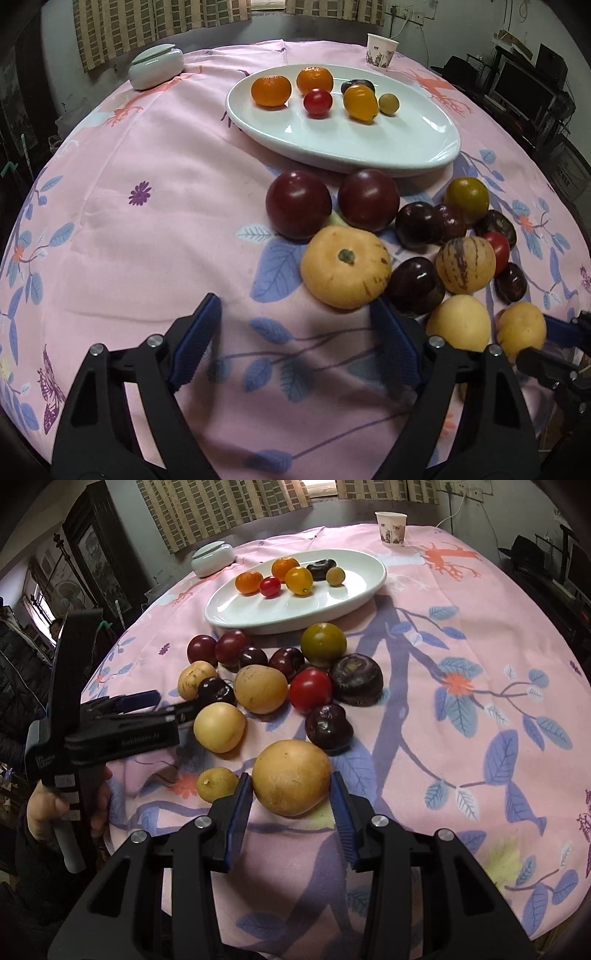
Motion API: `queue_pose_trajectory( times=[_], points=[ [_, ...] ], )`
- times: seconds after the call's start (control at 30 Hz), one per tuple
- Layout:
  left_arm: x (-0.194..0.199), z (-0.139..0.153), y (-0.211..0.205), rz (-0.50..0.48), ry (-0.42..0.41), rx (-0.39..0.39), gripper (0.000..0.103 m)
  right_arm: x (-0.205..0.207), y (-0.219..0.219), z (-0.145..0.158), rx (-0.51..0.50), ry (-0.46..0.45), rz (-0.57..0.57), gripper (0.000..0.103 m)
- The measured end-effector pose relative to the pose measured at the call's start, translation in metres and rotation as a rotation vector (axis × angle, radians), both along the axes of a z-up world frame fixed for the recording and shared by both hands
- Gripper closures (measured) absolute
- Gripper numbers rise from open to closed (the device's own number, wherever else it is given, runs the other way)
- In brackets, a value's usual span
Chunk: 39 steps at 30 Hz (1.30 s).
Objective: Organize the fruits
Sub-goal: 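Grasp the large pale pear with the right tool while the left tool grasps a round pear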
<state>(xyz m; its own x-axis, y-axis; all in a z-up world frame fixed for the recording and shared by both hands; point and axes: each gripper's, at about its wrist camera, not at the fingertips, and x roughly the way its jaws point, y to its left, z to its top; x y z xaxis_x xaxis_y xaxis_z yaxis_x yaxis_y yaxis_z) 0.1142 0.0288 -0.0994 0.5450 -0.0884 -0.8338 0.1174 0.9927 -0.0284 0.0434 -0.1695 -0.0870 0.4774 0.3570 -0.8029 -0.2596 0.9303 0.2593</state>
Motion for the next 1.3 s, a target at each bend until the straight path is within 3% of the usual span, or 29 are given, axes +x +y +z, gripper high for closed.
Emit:
queue_pose_trajectory(
  times=[0.4, 0.53, 0.8, 1.03, 1.3],
  points=[
    [0.023, 0.0, -0.012, 0.002, -0.019, -0.029, 0.026, -0.001, 0.007, -0.001, -0.044, -0.026, 0.012, 0.058],
    [0.021, 0.003, -0.018, -0.034, -0.036, -0.035, 0.056, 0.001, 0.018, -0.006, -0.113, -0.03, 0.019, 0.057],
    [-0.007, 0.015, -0.007, -0.018, -0.047, -0.1, 0.056, 0.002, 0.017, 0.0, -0.086, -0.041, 0.002, 0.058],
    [-0.062, 0.044, -0.021, -0.021, -0.093, -0.081, 0.056, -0.001, 0.022, 0.031, -0.108, -0.138, -0.013, 0.058],
    [-0.073, 0.078, -0.022, -0.006, -0.181, -0.048, 0.056, 0.004, 0.024, 0.06, -0.092, -0.207, -0.022, 0.058]
  ],
)
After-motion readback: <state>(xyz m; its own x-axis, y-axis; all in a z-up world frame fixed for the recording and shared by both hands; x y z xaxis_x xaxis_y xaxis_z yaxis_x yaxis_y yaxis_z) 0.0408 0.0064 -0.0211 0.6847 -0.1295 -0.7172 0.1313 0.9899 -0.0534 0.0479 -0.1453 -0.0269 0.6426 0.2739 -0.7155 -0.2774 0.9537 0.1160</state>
